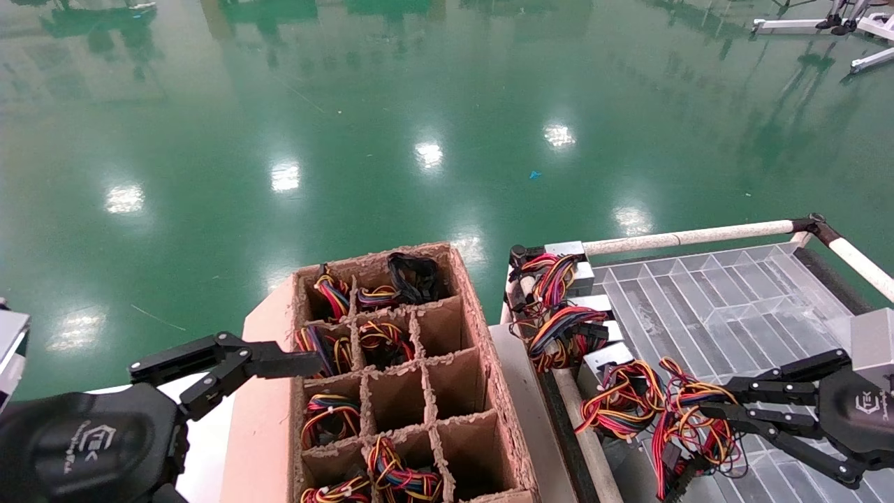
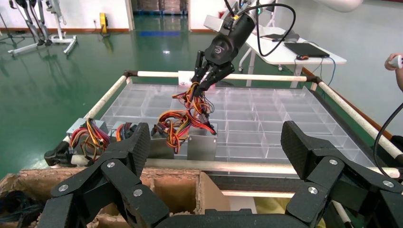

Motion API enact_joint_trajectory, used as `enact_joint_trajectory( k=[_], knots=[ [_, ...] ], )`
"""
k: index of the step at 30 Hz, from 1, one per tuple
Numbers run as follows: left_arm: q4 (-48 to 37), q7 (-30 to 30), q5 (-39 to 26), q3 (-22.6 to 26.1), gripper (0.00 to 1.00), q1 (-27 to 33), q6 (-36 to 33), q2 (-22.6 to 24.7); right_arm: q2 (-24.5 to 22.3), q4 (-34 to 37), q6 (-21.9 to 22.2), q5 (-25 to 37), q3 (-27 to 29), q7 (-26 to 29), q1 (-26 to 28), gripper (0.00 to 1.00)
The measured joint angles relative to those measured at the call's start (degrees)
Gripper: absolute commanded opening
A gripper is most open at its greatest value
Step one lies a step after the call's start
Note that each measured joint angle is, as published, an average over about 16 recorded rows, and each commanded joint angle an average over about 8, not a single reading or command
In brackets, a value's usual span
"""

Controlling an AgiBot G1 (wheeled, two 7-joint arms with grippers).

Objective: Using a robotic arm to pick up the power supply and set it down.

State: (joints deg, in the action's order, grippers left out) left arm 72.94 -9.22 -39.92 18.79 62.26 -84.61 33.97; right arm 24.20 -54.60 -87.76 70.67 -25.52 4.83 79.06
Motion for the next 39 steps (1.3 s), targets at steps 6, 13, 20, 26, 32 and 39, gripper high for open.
enact_joint_trajectory(
  k=[6, 13, 20, 26, 32, 39],
  knots=[
    [-0.01, 0.00, 0.00, 0.00, 1.00, 0.00, 0.00, 0.00, 0.08, -0.02, -0.16, -0.26, 0.01, 0.10, 0.06, 1.00],
    [-0.02, 0.01, 0.01, 0.01, 1.00, 0.01, 0.00, 0.00, 0.28, 0.12, -0.81, -1.25, 0.00, 0.43, 0.37, 1.00],
    [-0.03, 0.02, 0.01, 0.02, 1.00, 0.02, 0.00, 0.00, 0.72, 1.70, -1.78, -4.38, 0.11, 0.93, 0.69, 1.00],
    [-0.04, 0.02, 0.02, 0.02, 1.00, 0.02, 0.00, 0.00, 1.16, 3.53, -2.37, -8.07, 0.32, 1.26, 0.54, 1.00],
    [-0.05, 0.03, 0.03, 0.03, 1.00, 0.02, 0.01, 0.00, 1.77, 3.90, -2.45, -11.33, 0.81, 1.58, -0.37, 1.00],
    [-0.07, 0.04, 0.04, 0.04, 1.00, 0.02, 0.01, 0.00, 2.71, 1.91, -2.03, -13.73, 1.69, 2.02, -2.17, 1.00]
  ],
)
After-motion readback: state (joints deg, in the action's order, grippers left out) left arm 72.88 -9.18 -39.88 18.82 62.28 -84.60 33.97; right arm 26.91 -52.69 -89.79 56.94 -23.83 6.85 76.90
